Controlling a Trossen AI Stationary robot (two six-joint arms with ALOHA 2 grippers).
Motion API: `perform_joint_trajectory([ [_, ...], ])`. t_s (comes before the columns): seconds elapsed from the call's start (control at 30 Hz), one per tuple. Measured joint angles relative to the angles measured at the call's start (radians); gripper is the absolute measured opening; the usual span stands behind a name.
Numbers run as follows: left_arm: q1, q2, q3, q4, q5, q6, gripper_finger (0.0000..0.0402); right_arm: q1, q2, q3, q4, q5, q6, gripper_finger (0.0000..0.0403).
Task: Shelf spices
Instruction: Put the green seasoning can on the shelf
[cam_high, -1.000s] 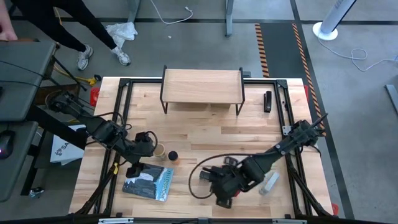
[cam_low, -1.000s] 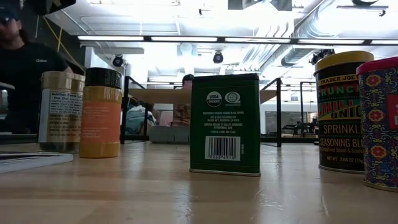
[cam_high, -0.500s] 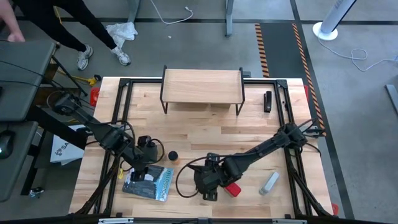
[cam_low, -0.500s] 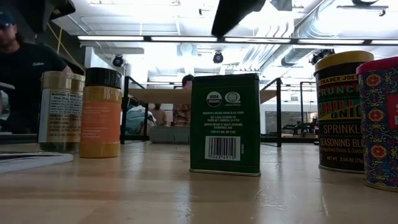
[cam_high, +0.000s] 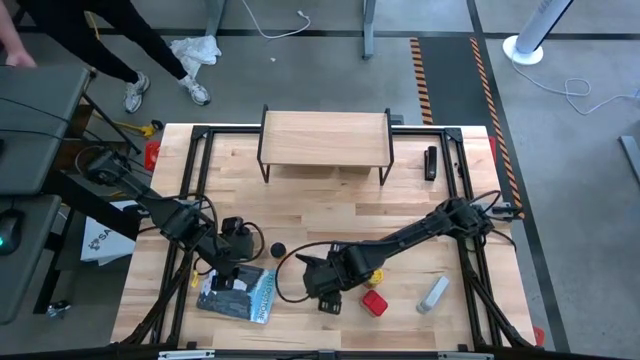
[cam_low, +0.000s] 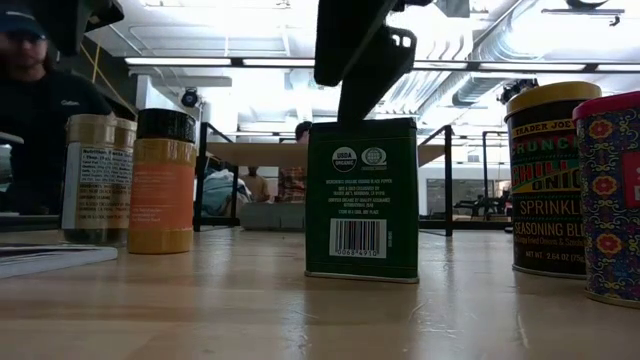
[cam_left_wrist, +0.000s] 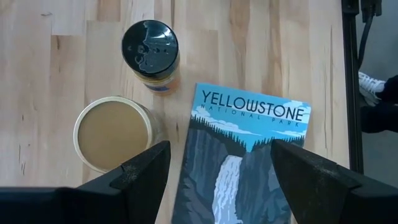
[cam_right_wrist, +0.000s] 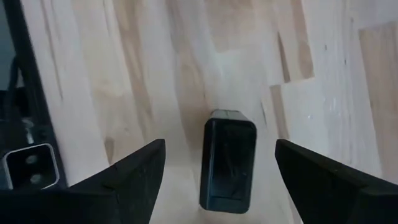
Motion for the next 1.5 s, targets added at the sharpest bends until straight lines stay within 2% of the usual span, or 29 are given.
perform_joint_trajectory([
  [0.47, -0.008, 0.000, 0.000, 0.002, -0.045, -0.009, 0.0274, 0.002, 0.011, -0.095, -0.004, 0.023, 0.053, 0.0292],
  [0.57, -0.008, 0.000, 0.000, 0.002, -0.051, -0.018, 0.0274, 0.001, 0.010, -0.096, -0.004, 0.033, 0.066, 0.0239],
  [0.67, -0.008, 0.000, 0.000, 0.002, -0.054, -0.021, 0.0274, -0.001, 0.010, -0.096, -0.008, 0.034, 0.084, 0.0130],
  [0.7, -0.008, 0.000, 0.000, 0.002, -0.054, -0.026, 0.0274, -0.002, 0.010, -0.092, -0.010, 0.034, 0.087, 0.0109],
  [0.9, -0.019, -0.027, 0.000, 0.000, 0.019, -0.062, 0.0274, -0.003, -0.047, 0.008, -0.088, 0.017, 0.054, 0.0111],
  [1.03, -0.037, -0.085, 0.000, 0.000, -0.004, -0.079, 0.0274, -0.003, -0.117, 0.129, -0.301, 0.135, 0.138, 0.0111],
  [1.17, -0.035, -0.158, 0.000, 0.004, -0.093, -0.080, 0.0273, -0.013, -0.164, 0.273, -0.562, 0.315, 0.343, 0.0111],
  [1.27, -0.008, -0.214, 0.000, 0.031, -0.176, -0.079, 0.0273, -0.039, -0.226, 0.293, -0.519, 0.425, 0.440, 0.0111],
  [1.33, 0.021, -0.244, 0.000, 0.058, -0.206, -0.079, 0.0273, -0.078, -0.247, 0.296, -0.554, 0.471, 0.538, 0.0111],
  [1.5, 0.101, -0.300, 0.000, 0.107, -0.245, -0.060, 0.0273, -0.221, -0.267, 0.287, -0.542, 0.619, 0.585, 0.0111],
])
